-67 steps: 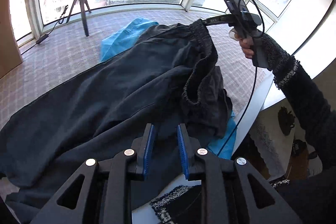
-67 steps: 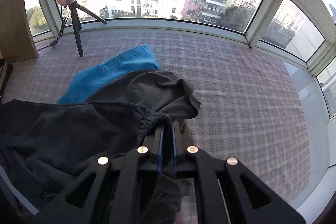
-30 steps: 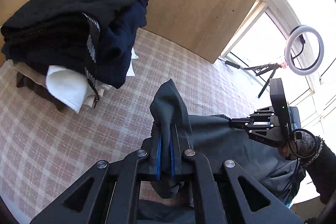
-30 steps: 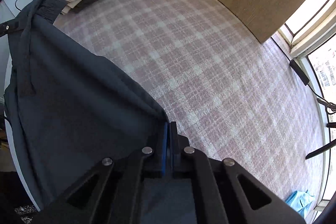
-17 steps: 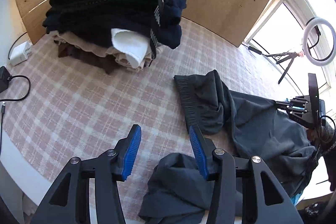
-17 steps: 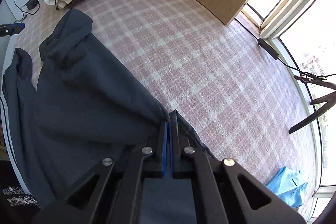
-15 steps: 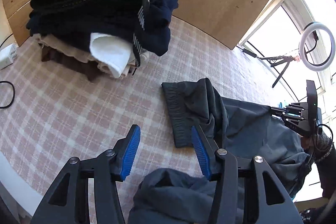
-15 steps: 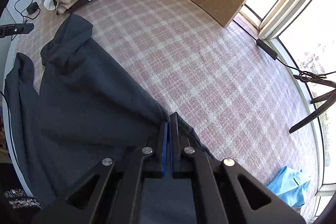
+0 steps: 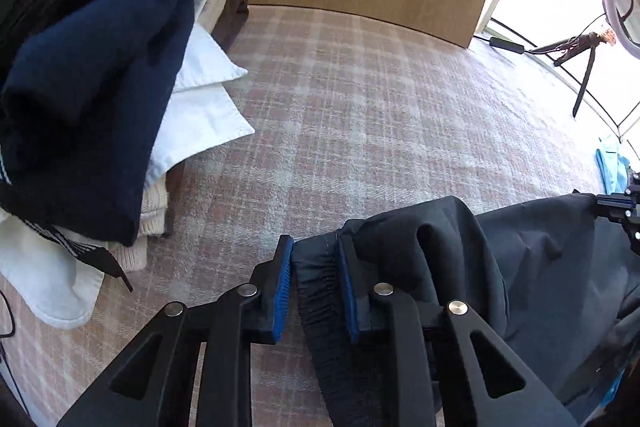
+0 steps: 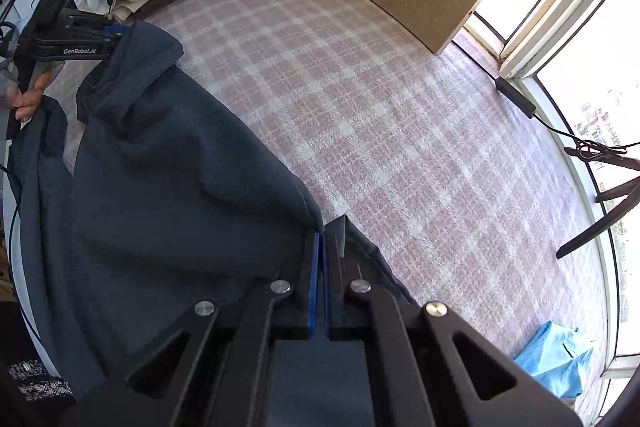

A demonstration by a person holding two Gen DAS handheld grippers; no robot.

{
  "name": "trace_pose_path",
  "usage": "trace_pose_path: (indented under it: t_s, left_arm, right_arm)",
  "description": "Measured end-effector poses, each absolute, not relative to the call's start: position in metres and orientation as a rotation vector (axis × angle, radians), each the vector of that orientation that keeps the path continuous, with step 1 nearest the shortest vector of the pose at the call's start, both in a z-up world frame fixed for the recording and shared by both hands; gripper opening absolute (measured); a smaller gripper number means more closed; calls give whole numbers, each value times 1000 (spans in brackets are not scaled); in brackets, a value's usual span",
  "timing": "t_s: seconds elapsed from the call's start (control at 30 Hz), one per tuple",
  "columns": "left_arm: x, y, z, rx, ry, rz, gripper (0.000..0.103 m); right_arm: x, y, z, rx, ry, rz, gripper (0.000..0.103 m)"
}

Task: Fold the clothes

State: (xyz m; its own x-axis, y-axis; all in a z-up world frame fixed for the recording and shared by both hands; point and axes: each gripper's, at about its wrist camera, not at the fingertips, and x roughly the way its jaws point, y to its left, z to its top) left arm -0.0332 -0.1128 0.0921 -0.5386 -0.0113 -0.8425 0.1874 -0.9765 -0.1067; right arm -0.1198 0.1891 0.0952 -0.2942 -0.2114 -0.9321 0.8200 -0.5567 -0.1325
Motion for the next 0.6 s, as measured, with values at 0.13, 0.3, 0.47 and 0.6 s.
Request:
trace_pose_path:
  t_s: [0.13,0.3,0.47,0.6]
  left_arm:
    - [8,-111,134,1307,250,-2768,6]
    - [80,-106,155,1351,120,-2821,24]
    - [120,-118,128,1605,127,-2641,29]
    - [105,-127,133,1550,284,-2697,30]
  right_arm:
    - [-129,197,111,1222,752,-1992,2]
    - [-128,208,120,1224,717,-2004,2]
    - [-129,203,106,1251,774,-1978,2]
    - [-126,198,109,1241,798,-1965,2]
